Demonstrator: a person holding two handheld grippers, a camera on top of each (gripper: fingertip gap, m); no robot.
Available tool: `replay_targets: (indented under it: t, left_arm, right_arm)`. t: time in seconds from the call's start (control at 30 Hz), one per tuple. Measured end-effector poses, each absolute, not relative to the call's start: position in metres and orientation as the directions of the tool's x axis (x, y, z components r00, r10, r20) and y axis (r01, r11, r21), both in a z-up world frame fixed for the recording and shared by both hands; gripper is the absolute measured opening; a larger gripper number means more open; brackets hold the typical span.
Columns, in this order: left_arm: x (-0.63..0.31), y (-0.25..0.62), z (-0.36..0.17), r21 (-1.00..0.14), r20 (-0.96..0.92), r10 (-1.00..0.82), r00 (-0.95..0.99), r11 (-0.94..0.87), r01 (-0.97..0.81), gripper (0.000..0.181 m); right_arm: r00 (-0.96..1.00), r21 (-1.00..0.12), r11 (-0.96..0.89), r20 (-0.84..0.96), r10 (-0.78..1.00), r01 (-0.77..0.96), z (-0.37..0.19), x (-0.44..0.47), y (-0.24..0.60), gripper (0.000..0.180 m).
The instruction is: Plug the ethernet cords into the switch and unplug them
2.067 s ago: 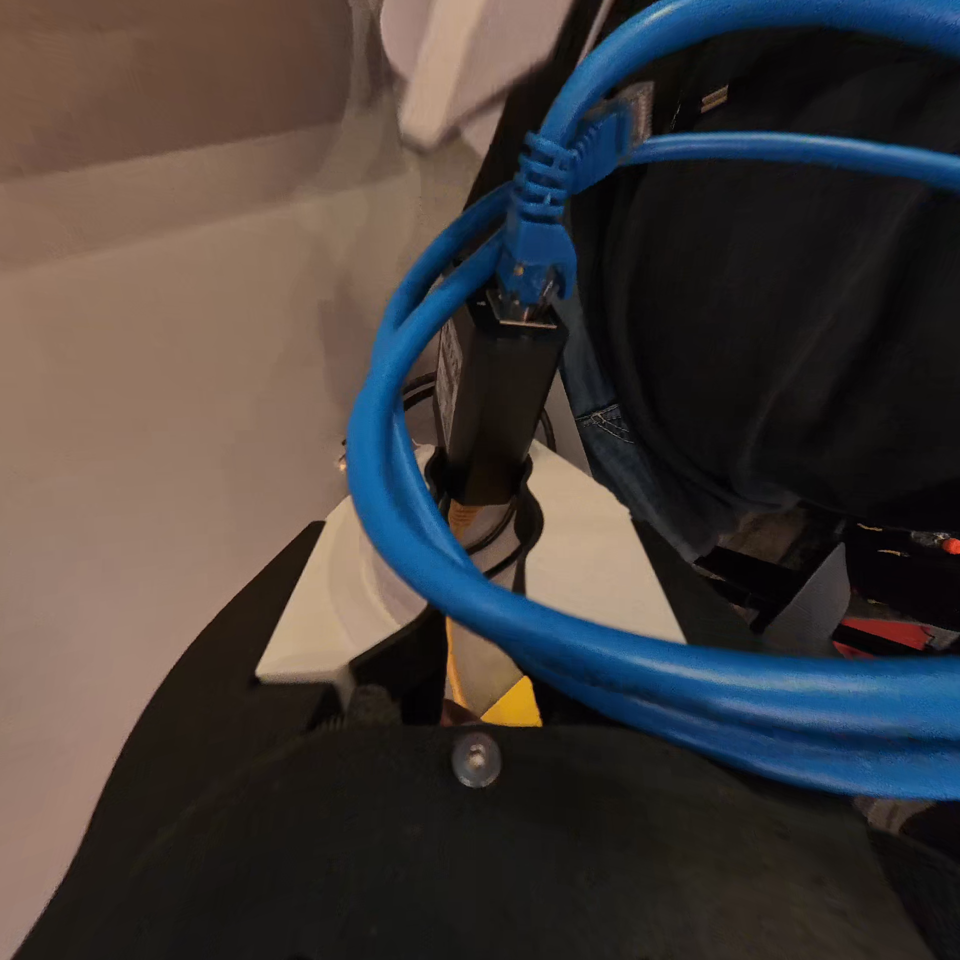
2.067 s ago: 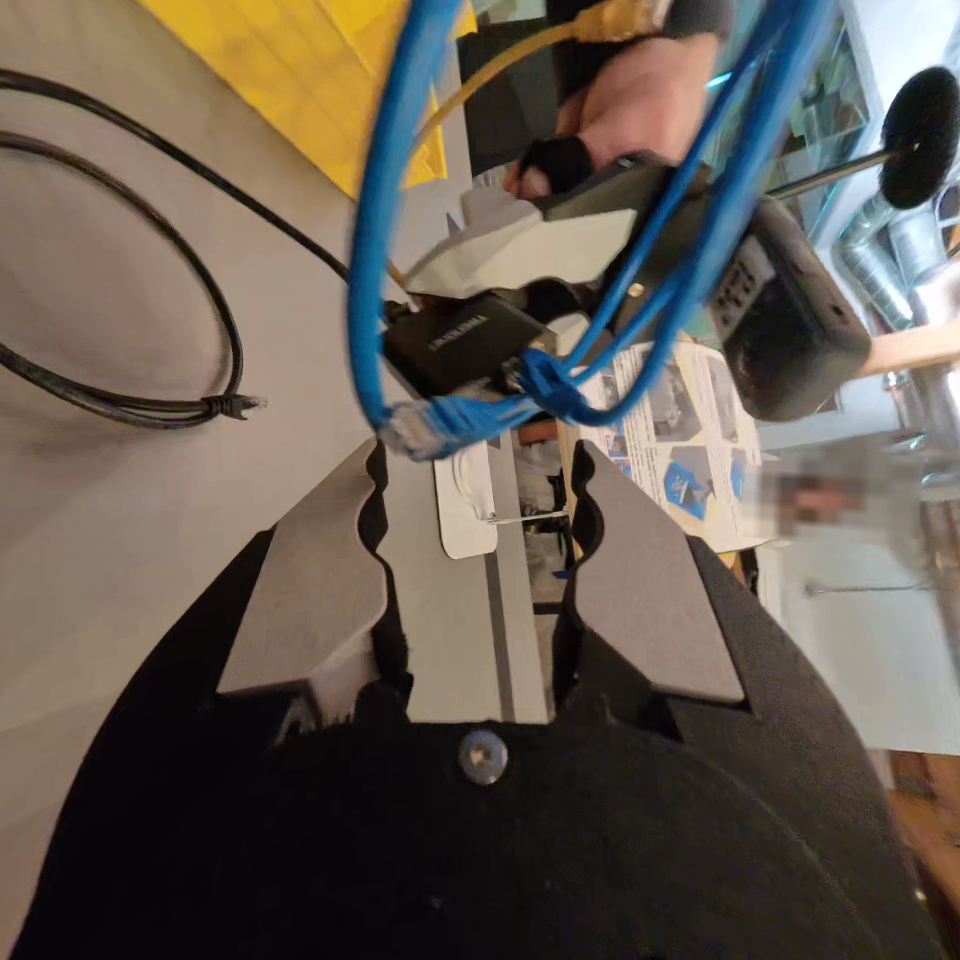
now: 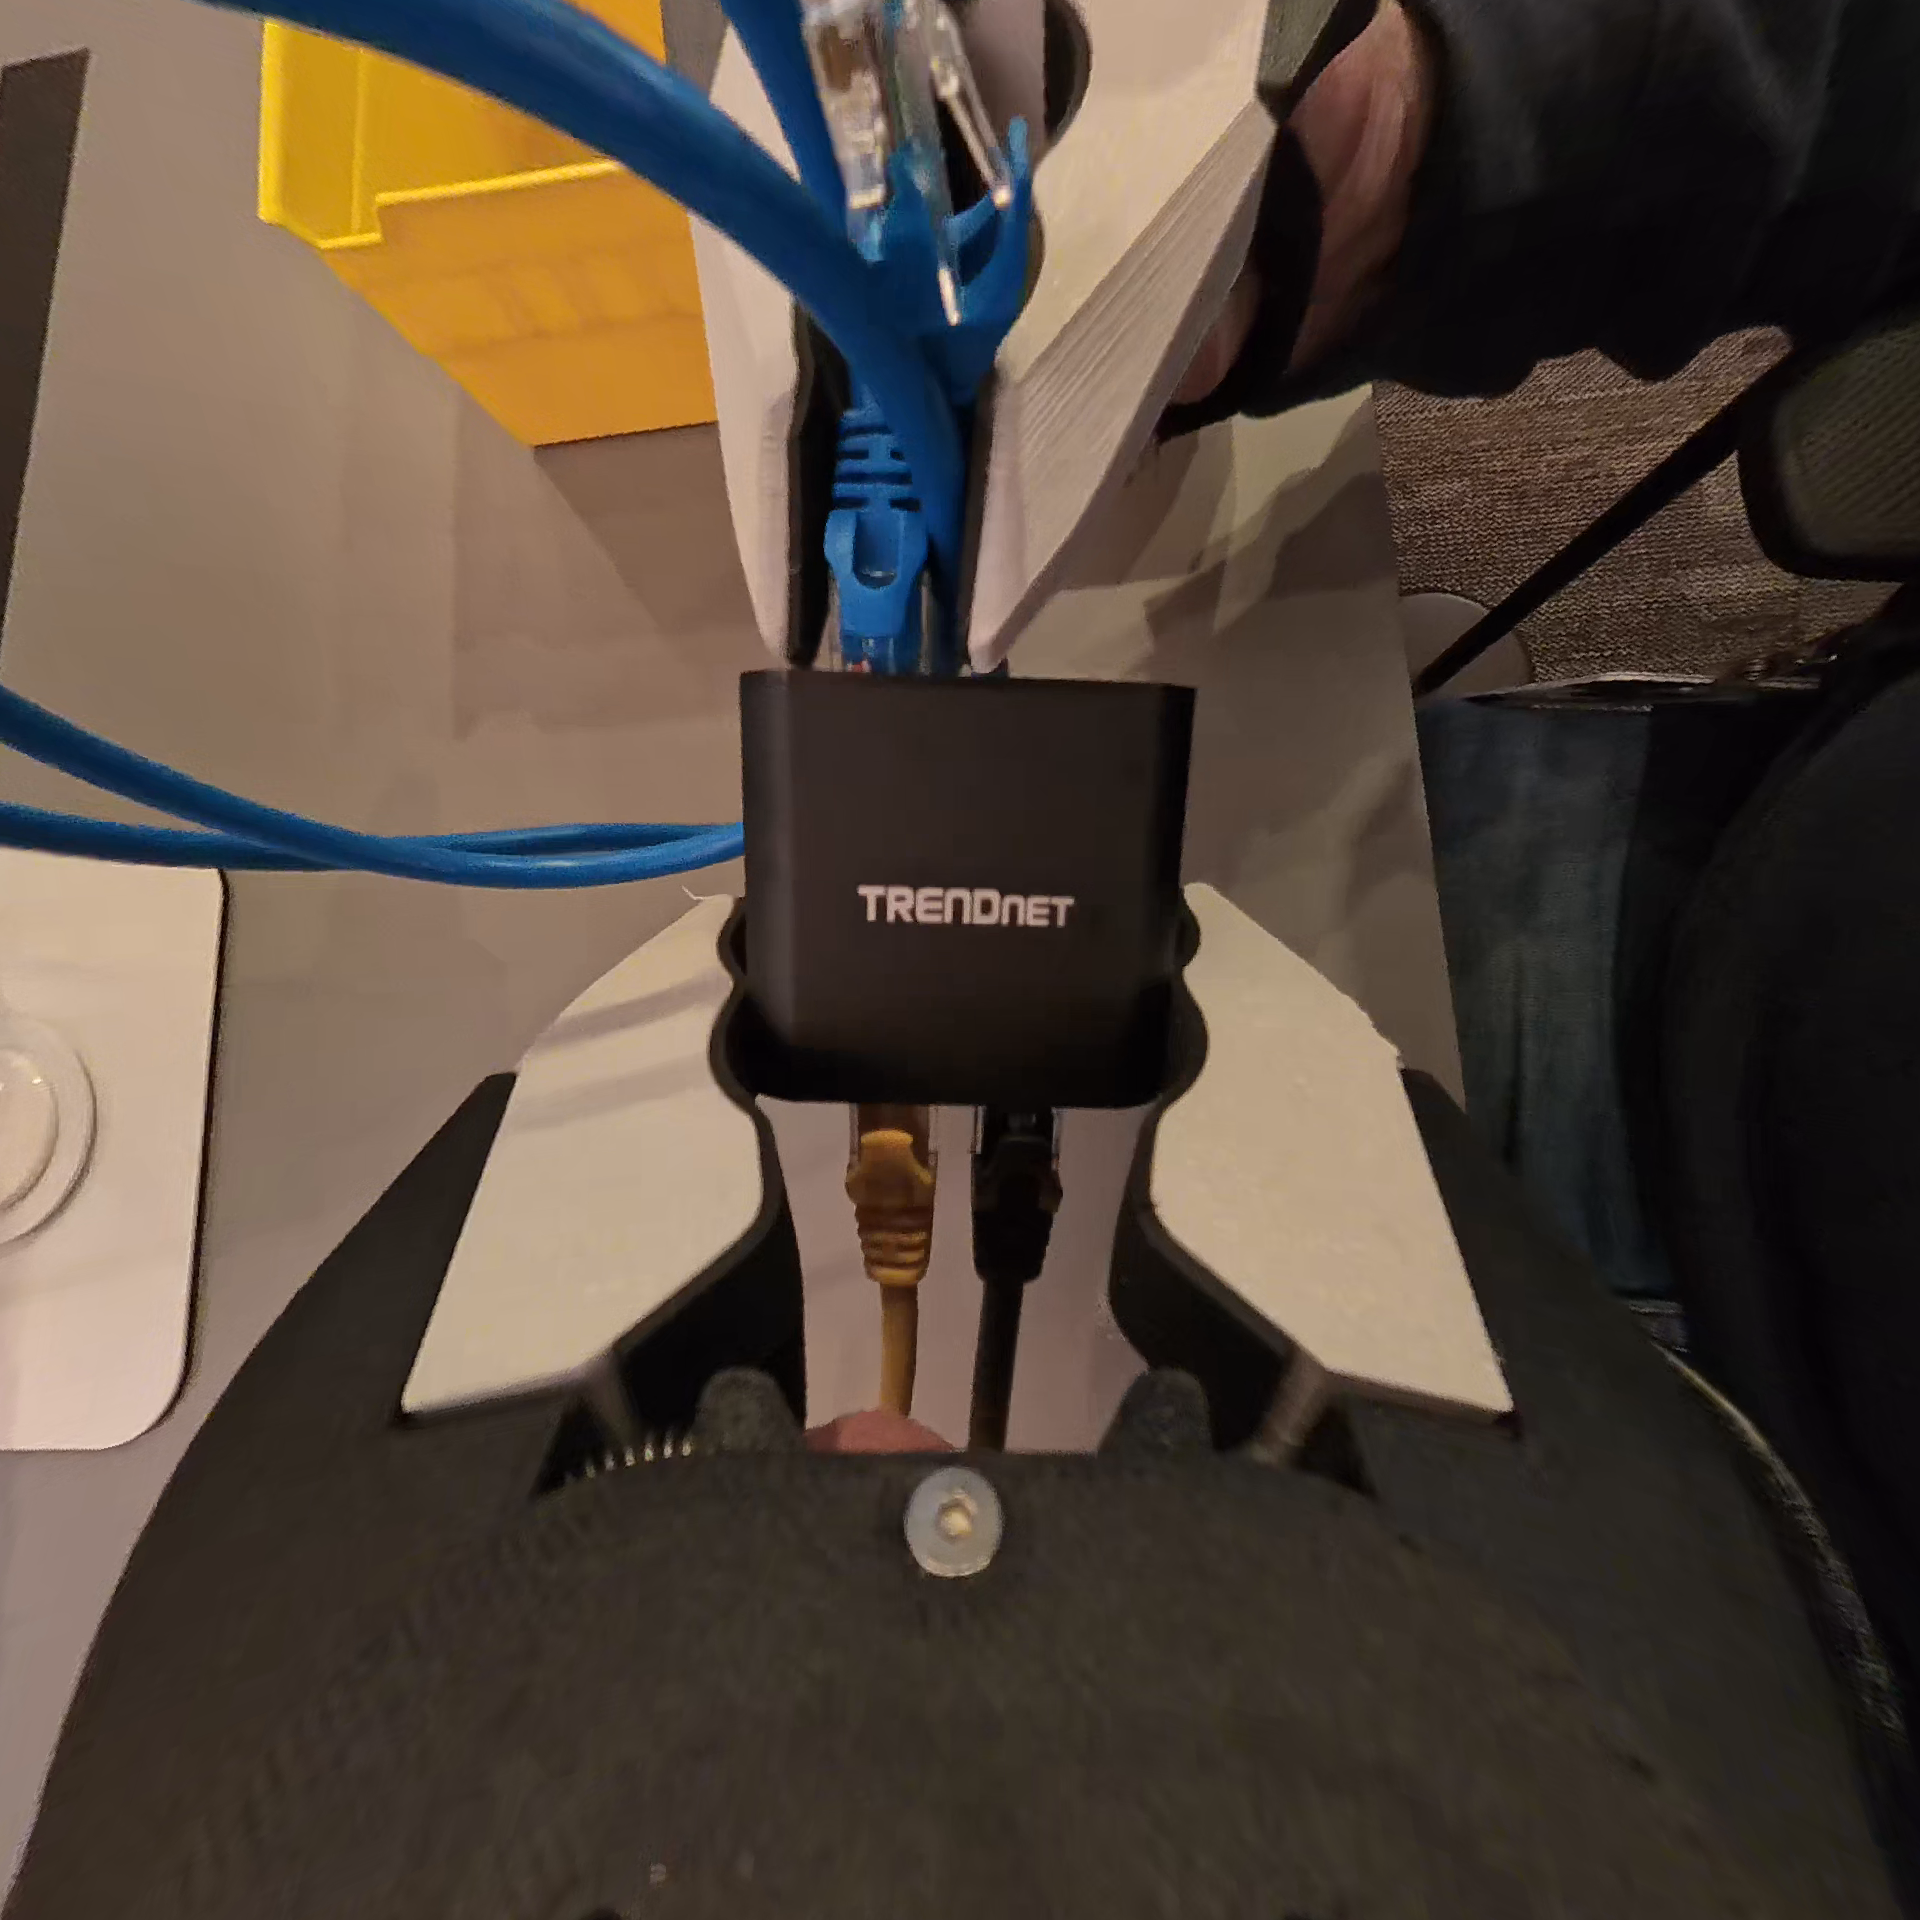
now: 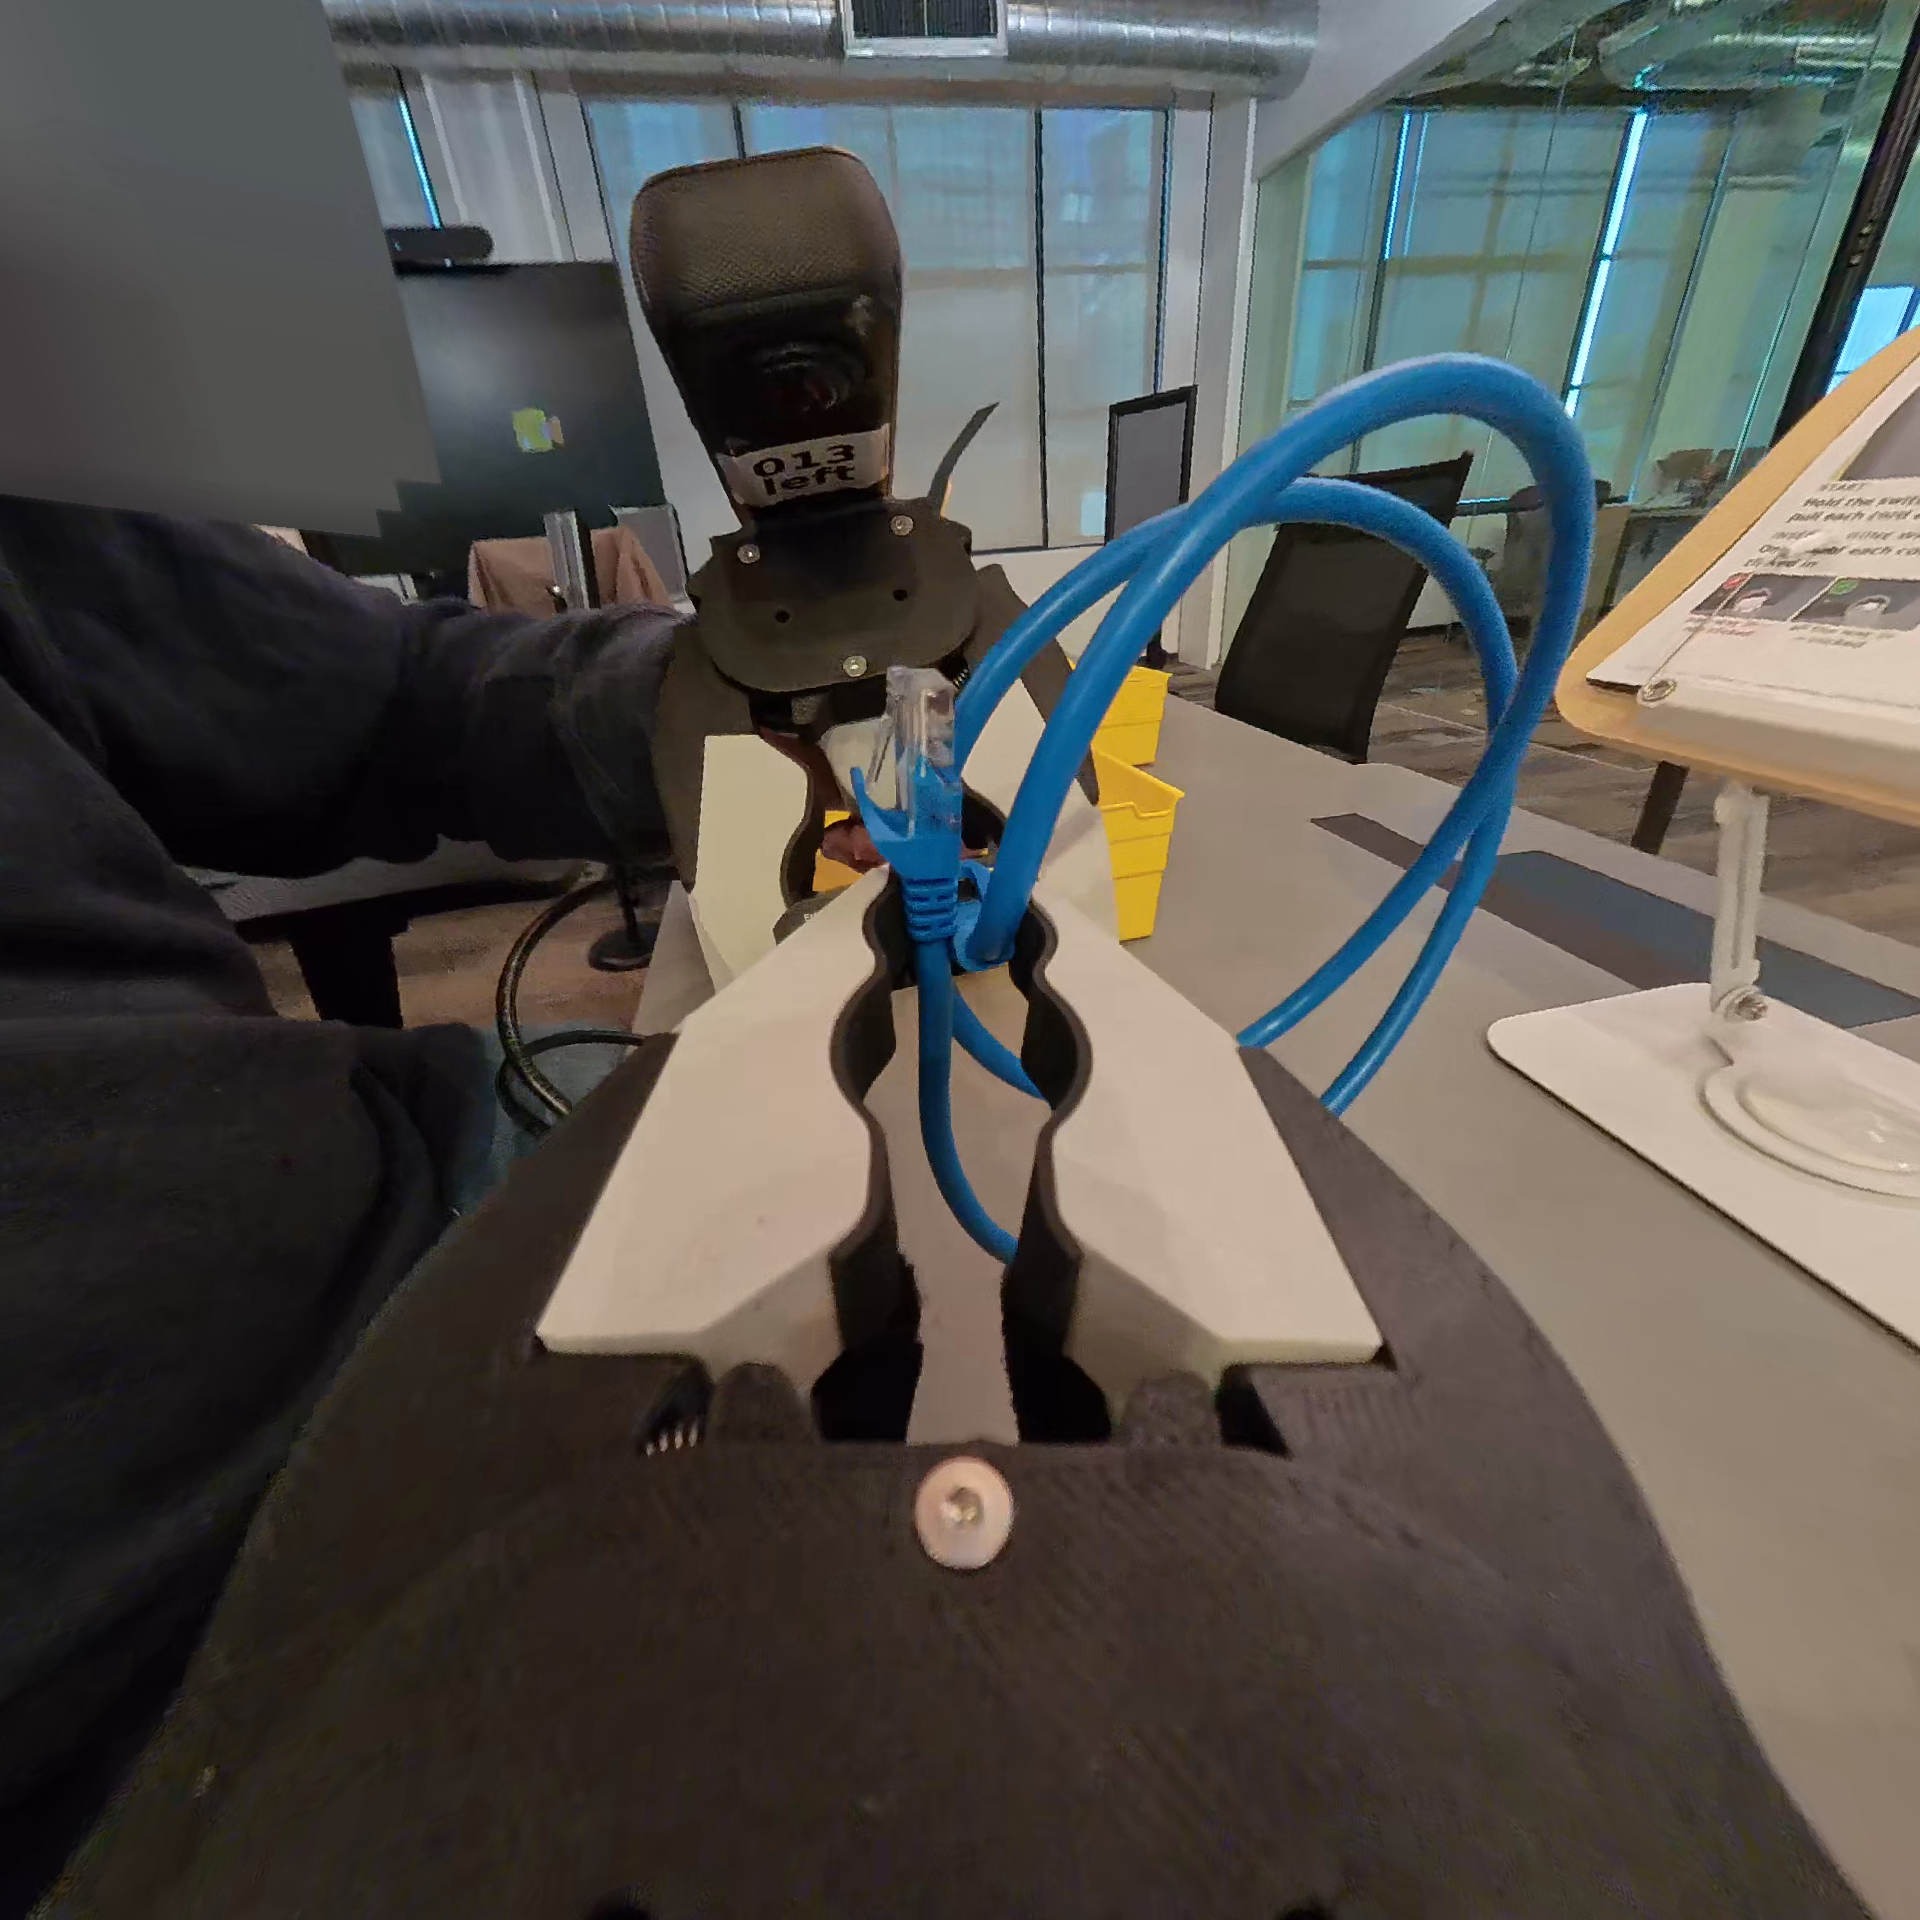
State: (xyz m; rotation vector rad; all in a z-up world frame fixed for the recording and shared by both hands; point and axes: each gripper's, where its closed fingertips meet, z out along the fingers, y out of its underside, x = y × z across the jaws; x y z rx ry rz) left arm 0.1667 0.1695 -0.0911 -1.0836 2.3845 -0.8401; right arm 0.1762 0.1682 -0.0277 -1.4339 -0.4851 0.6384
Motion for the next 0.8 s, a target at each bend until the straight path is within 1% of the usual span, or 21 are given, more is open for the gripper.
replay_targets:
  t: [0.07, 0.13, 0.2, 0.27, 0.33, 0.37, 0.4, 0.47, 0.53, 0.57, 0.67, 0.77, 0.8]
  left_arm:
    - [0.165, 0.169, -0.090, -0.661, -0.063, -0.776, -0.628, 0.504, -0.556, 0.074]
    - [0.163, 0.173, -0.092, -0.639, -0.044, -0.780, -0.625, 0.503, -0.583, 0.074]
    - [0.160, 0.180, -0.096, -0.605, -0.021, -0.791, -0.612, 0.497, -0.622, 0.074]
    - [0.157, 0.184, -0.094, -0.597, 0.050, -0.804, -0.592, 0.451, -0.663, 0.074]
    - [0.154, 0.192, -0.093, -0.580, 0.091, -0.817, -0.569, 0.421, -0.697, 0.074]
    - [0.152, 0.195, -0.093, -0.570, 0.113, -0.816, -0.566, 0.414, -0.710, 0.074]
    - [0.150, 0.197, -0.093, -0.565, 0.127, -0.814, -0.567, 0.411, -0.716, 0.074]
    - [0.148, 0.202, -0.095, -0.537, 0.150, -0.823, -0.547, 0.397, -0.744, 0.074]
    - [0.147, 0.202, -0.095, -0.518, 0.165, -0.820, -0.548, 0.401, -0.755, 0.074]
    - [0.146, 0.202, -0.095, -0.509, 0.172, -0.819, -0.547, 0.402, -0.761, 0.074]
    - [0.144, 0.196, -0.093, -0.481, 0.184, -0.812, -0.553, 0.416, -0.771, 0.074]
    - [0.142, 0.187, -0.090, -0.456, 0.224, -0.806, -0.548, 0.410, -0.790, 0.074]
    - [0.142, 0.185, -0.089, -0.446, 0.229, -0.806, -0.545, 0.411, -0.795, 0.074]
  right_arm:
    - [0.737, -0.990, 0.007, -0.100, 0.668, -0.141, -0.030, 0.177, 0.169, 0.018]
    - [0.745, -0.989, -0.020, -0.123, 0.656, -0.145, -0.034, 0.177, 0.172, 0.018]
    - [0.799, -0.997, -0.053, -0.079, 0.596, -0.059, -0.043, 0.183, 0.177, 0.022]
    - [0.851, -0.996, -0.081, -0.017, 0.525, 0.030, -0.046, 0.195, 0.175, 0.036]
    - [0.893, -0.982, -0.090, 0.114, 0.436, 0.169, -0.047, 0.210, 0.168, 0.039]
    - [0.895, -0.954, -0.100, 0.226, 0.384, 0.284, -0.048, 0.216, 0.164, 0.038]
    - [0.868, -0.901, -0.103, 0.368, 0.333, 0.421, -0.047, 0.221, 0.160, 0.037]
    - [0.743, -0.745, -0.113, 0.616, 0.261, 0.658, -0.042, 0.222, 0.153, 0.035]
    - [0.609, -0.621, -0.050, 0.745, 0.271, 0.782, -0.032, 0.201, 0.148, 0.034]
    - [0.550, -0.566, -0.026, 0.787, 0.278, 0.824, -0.029, 0.191, 0.149, 0.034]
    - [0.380, -0.389, -0.030, 0.876, 0.296, 0.921, -0.034, 0.179, 0.162, 0.036]
    - [0.234, -0.234, -0.032, 0.932, 0.276, 0.972, -0.037, 0.177, 0.177, 0.025]
    - [0.211, -0.212, -0.026, 0.937, 0.277, 0.977, -0.037, 0.175, 0.180, 0.024]
